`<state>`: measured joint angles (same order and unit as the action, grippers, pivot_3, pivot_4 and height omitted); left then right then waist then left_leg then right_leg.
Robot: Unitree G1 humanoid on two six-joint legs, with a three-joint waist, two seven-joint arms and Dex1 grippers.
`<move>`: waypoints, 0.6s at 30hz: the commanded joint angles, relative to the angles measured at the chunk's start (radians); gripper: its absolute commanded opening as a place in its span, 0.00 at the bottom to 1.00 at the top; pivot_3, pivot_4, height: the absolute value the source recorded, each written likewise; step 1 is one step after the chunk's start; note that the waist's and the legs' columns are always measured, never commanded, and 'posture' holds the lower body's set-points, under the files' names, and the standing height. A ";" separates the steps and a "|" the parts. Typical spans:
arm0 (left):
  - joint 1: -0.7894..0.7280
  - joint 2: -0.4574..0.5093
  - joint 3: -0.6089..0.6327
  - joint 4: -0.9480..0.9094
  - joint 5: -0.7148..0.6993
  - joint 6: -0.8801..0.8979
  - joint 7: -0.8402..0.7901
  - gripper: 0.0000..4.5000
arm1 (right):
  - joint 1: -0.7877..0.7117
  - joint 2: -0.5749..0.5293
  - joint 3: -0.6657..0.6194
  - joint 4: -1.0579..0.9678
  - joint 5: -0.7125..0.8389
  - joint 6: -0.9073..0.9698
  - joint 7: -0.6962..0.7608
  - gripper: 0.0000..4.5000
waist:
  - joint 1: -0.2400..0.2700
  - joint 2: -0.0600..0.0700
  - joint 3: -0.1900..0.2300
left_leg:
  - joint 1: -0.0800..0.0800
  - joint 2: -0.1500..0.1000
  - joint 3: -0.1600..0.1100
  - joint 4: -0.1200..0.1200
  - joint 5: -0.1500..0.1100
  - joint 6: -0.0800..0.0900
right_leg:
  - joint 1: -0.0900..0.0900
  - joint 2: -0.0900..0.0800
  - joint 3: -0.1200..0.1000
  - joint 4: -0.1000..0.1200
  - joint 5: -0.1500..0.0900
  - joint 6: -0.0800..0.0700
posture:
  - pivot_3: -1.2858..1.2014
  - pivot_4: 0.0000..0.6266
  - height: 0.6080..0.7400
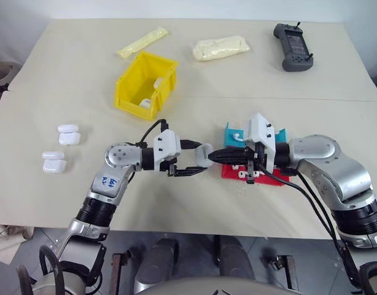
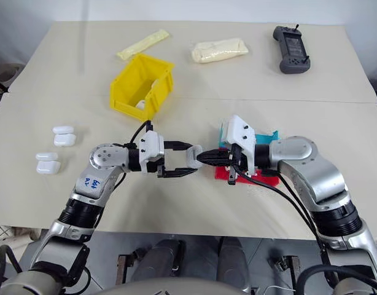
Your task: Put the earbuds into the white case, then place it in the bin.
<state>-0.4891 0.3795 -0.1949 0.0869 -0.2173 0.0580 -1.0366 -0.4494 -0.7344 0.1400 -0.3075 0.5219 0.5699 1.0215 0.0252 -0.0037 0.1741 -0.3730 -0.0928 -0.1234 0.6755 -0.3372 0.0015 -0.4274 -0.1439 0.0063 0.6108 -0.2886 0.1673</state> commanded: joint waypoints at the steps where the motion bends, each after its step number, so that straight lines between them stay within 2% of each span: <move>1: 0.019 -0.026 0.063 -0.086 -0.098 -0.034 0.005 0.62 | 0.051 -0.019 -0.080 -0.021 0.036 0.027 -0.011 0.01 | 0.000 0.000 0.000 | 0.000 0.000 0.000 0.000 0.000 0.000 | 0.000 0.000 0.000 0.000 0.000 0.000 | 0.52 0.24 1.00; 5: 0.097 -0.020 0.127 -0.153 -0.172 -0.004 0.021 0.62 | 0.137 0.011 -0.193 -0.075 0.120 0.015 -0.025 0.01 | -0.004 0.000 0.000 | 0.000 0.001 0.001 -0.001 0.000 0.000 | 0.000 0.000 0.000 0.000 0.000 0.000 | 0.52 0.24 1.00; 8: 0.179 0.000 0.184 -0.213 -0.204 0.011 0.055 0.62 | 0.202 0.041 -0.265 -0.109 0.174 0.006 -0.054 0.14 | -0.004 0.000 0.000 | 0.001 0.001 0.001 -0.001 0.000 0.000 | 0.000 0.000 0.001 0.000 0.000 0.000 | 0.52 0.24 1.00; 13: 0.304 -0.025 0.349 -0.313 -0.245 0.034 0.256 0.62 | 0.283 0.128 -0.355 -0.140 0.158 -0.109 -0.137 0.51 | 0.001 0.000 0.000 | 0.001 0.000 0.000 -0.001 0.000 0.000 | 0.001 0.000 0.001 0.000 0.000 0.000 | 0.52 0.24 1.00; 18: 0.297 -0.043 0.500 -0.346 -0.270 0.197 0.545 0.62 | 0.345 0.152 -0.383 -0.170 0.116 -0.171 -0.180 0.90 | 0.002 0.000 0.000 | 0.001 0.001 0.000 0.000 0.000 0.000 | 0.001 0.000 0.001 0.001 0.000 0.000 | 0.52 0.24 1.00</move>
<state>-0.1771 0.3339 0.2456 -0.2271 -0.4686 0.2139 -0.5894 -0.1272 -0.5788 -0.2130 -0.4394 0.6470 0.4315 0.8514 0.0273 -0.0040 0.1742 -0.3715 -0.0924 -0.1234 0.6749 -0.3371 0.0013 -0.4264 -0.1437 0.0073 0.6113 -0.2886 0.1673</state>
